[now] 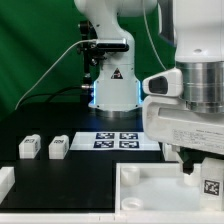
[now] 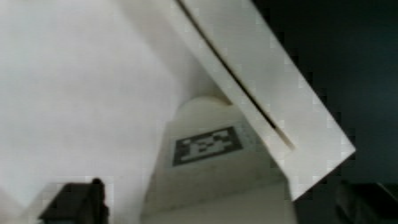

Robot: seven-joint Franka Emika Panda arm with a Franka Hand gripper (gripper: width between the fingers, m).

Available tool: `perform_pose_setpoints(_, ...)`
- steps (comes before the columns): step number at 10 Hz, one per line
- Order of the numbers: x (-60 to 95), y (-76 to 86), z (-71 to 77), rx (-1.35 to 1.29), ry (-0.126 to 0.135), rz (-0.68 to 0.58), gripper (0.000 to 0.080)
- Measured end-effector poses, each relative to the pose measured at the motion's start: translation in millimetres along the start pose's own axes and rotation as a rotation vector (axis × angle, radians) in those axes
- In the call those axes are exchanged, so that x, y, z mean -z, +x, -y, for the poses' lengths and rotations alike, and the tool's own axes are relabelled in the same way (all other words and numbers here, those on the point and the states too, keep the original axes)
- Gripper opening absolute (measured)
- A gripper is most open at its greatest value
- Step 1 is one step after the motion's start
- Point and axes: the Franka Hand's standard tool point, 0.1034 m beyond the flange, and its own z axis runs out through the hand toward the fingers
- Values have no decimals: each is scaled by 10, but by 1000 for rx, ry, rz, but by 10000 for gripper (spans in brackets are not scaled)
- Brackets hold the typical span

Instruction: Assemble one leg

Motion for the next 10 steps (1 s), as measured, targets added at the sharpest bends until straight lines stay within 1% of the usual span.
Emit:
perform_pose_setpoints(1, -1, -6, 5, -89, 3, 3, 524)
perform_pose_setpoints(2, -1, -10, 9, -182, 3, 3, 385)
perform_pose_setpoints(3, -2, -11, 10, -241, 3, 4, 290)
perform_pose_setpoints(6, 4, -13, 25, -580, 8, 9, 291)
perform_pose_setpoints(8, 14, 21, 23, -952, 24, 39, 291)
perform_pose_setpoints(10, 8, 14, 45, -1208, 41, 66, 291)
